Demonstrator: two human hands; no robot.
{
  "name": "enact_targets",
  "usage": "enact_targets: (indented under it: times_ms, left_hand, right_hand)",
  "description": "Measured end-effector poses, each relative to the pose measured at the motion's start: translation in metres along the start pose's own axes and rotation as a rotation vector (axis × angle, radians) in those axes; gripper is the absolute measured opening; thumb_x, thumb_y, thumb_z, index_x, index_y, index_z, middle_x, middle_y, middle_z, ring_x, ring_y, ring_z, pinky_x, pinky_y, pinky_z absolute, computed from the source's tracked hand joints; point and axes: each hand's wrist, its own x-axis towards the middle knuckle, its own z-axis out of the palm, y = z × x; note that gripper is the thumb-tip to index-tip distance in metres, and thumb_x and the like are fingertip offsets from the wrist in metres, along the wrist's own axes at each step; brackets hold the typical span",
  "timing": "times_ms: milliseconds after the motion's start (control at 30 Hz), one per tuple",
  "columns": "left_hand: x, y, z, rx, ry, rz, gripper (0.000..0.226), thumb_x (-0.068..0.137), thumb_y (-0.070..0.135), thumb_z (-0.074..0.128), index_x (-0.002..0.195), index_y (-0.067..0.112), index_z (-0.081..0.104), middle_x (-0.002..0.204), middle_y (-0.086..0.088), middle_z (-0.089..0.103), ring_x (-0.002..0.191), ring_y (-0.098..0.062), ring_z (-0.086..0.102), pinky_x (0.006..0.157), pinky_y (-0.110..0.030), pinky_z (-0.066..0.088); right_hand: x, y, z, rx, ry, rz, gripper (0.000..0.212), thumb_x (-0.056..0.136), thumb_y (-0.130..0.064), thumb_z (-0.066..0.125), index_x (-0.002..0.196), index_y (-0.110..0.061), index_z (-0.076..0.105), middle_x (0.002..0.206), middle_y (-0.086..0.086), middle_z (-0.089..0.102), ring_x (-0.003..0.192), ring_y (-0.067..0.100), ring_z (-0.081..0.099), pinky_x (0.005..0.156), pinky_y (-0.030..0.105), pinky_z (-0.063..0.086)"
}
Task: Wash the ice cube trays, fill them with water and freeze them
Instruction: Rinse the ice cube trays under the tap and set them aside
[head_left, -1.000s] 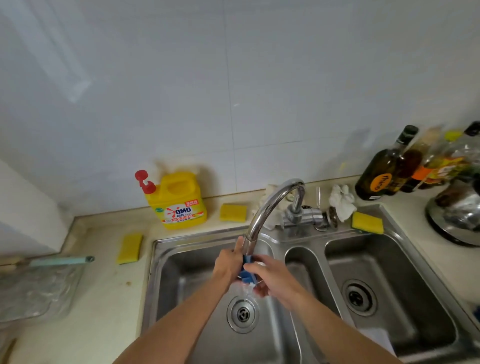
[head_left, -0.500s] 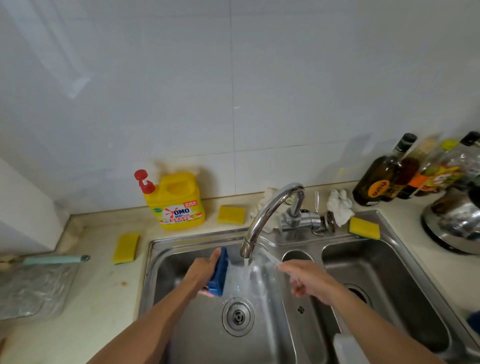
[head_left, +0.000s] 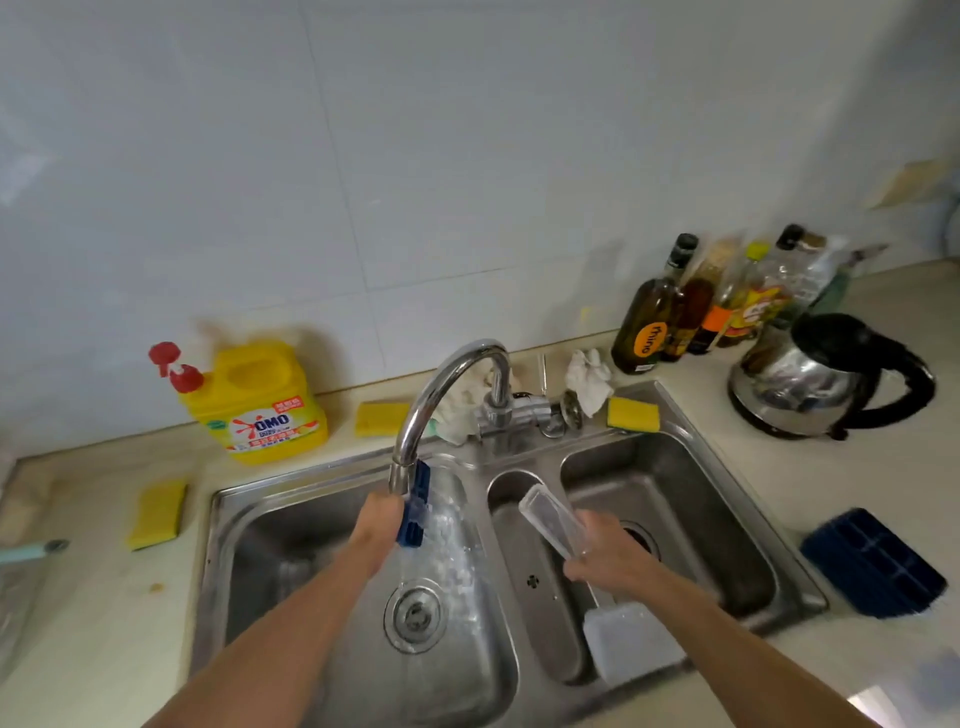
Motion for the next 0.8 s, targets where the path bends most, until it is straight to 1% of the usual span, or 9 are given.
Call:
enact_targets:
  times_ms: [67, 133, 233, 367, 500, 567, 633, 733, 800]
  left_hand:
    - [0.003, -0.003, 0.006, -0.075, 0.037, -0.024, 0.017, 0.101, 0.007, 0.044, 0.092, 0.004, 0.058, 0.081, -0.016, 0.060, 0.074, -0.029, 0.060, 0.071, -0.038, 0.050]
    - [0.002, -0.005, 0.013, -0.157, 0.035, -0.040, 0.025, 0.104, 0.028, 0.047, 0.096, 0.007, 0.058, 0.086, -0.014, 0.061, 0.077, -0.031, 0.061, 0.071, -0.038, 0.050]
    - [0.003, -0.010, 0.020, -0.074, 0.087, 0.031, 0.046, 0.100, 0.051, 0.053, 0.106, 0.007, 0.062, 0.096, -0.016, 0.069, 0.088, -0.034, 0.068, 0.073, -0.038, 0.055]
    - [-0.001, -0.016, 0.022, -0.159, 0.093, 0.046, 0.038, 0.104, 0.037, 0.047, 0.120, 0.005, 0.058, 0.103, -0.018, 0.067, 0.087, -0.033, 0.066, 0.067, -0.038, 0.054]
    - [-0.011, -0.020, 0.024, -0.230, 0.071, 0.065, 0.028, 0.104, 0.029, 0.040, 0.115, 0.009, 0.057, 0.109, -0.021, 0.065, 0.086, -0.032, 0.063, 0.063, -0.037, 0.053]
    - [-0.013, -0.021, 0.025, -0.243, 0.064, 0.084, 0.026, 0.104, 0.031, 0.041, 0.108, 0.012, 0.059, 0.108, -0.021, 0.066, 0.086, -0.031, 0.064, 0.065, -0.038, 0.054]
    - [-0.016, -0.019, 0.026, -0.274, 0.050, 0.087, 0.031, 0.104, 0.038, 0.046, 0.113, 0.012, 0.059, 0.104, -0.017, 0.067, 0.089, -0.032, 0.066, 0.071, -0.043, 0.057]
    - [-0.017, -0.017, 0.023, -0.305, 0.024, 0.062, 0.041, 0.101, 0.047, 0.053, 0.120, 0.012, 0.058, 0.110, -0.017, 0.067, 0.101, -0.038, 0.067, 0.089, -0.057, 0.056]
    - [-0.018, -0.016, 0.020, -0.324, 0.000, 0.042, 0.046, 0.098, 0.050, 0.057, 0.124, 0.012, 0.058, 0.113, -0.018, 0.068, 0.105, -0.040, 0.067, 0.092, -0.061, 0.055]
  right_hand:
    - [-0.008, 0.024, -0.002, -0.081, 0.012, 0.024, 0.043, 0.076, -0.025, 0.076, 0.111, -0.017, 0.053, 0.115, 0.006, 0.058, 0.088, 0.011, 0.059, 0.066, 0.017, 0.048]
    - [-0.017, 0.049, 0.000, -0.149, 0.019, 0.033, 0.052, 0.083, -0.019, 0.075, 0.129, -0.017, 0.049, 0.132, 0.007, 0.050, 0.108, 0.018, 0.057, 0.088, 0.028, 0.052]
    - [-0.030, 0.079, 0.006, -0.241, -0.035, 0.031, 0.077, 0.088, -0.007, 0.068, 0.153, -0.021, 0.031, 0.153, 0.003, 0.034, 0.136, 0.022, 0.043, 0.112, 0.036, 0.042]
    - [-0.046, 0.105, 0.015, -0.351, -0.092, -0.003, 0.084, 0.087, -0.002, 0.066, 0.157, -0.028, 0.027, 0.160, -0.002, 0.026, 0.141, 0.023, 0.035, 0.115, 0.042, 0.040]
    - [-0.055, 0.119, 0.022, -0.513, -0.112, -0.034, 0.091, 0.089, -0.004, 0.066, 0.161, -0.033, 0.019, 0.168, 0.001, 0.006, 0.152, 0.030, 0.021, 0.120, 0.047, 0.033]
    - [-0.057, 0.119, 0.022, -0.571, -0.111, -0.042, 0.094, 0.089, -0.004, 0.066, 0.162, -0.033, 0.013, 0.170, 0.004, 0.001, 0.154, 0.033, 0.015, 0.122, 0.048, 0.030]
    - [-0.057, 0.117, 0.022, -0.631, -0.124, -0.060, 0.098, 0.090, -0.003, 0.065, 0.163, -0.033, 0.008, 0.171, 0.006, -0.005, 0.156, 0.033, 0.006, 0.123, 0.048, 0.025]
    - [-0.056, 0.112, 0.017, -0.683, -0.148, -0.070, 0.101, 0.090, -0.001, 0.063, 0.163, -0.034, 0.003, 0.171, 0.008, -0.009, 0.157, 0.034, 0.000, 0.124, 0.052, 0.017]
    - [-0.053, 0.103, 0.011, -0.683, -0.155, -0.078, 0.101, 0.089, -0.002, 0.062, 0.163, -0.035, 0.002, 0.171, 0.008, -0.009, 0.157, 0.034, -0.001, 0.124, 0.052, 0.016]
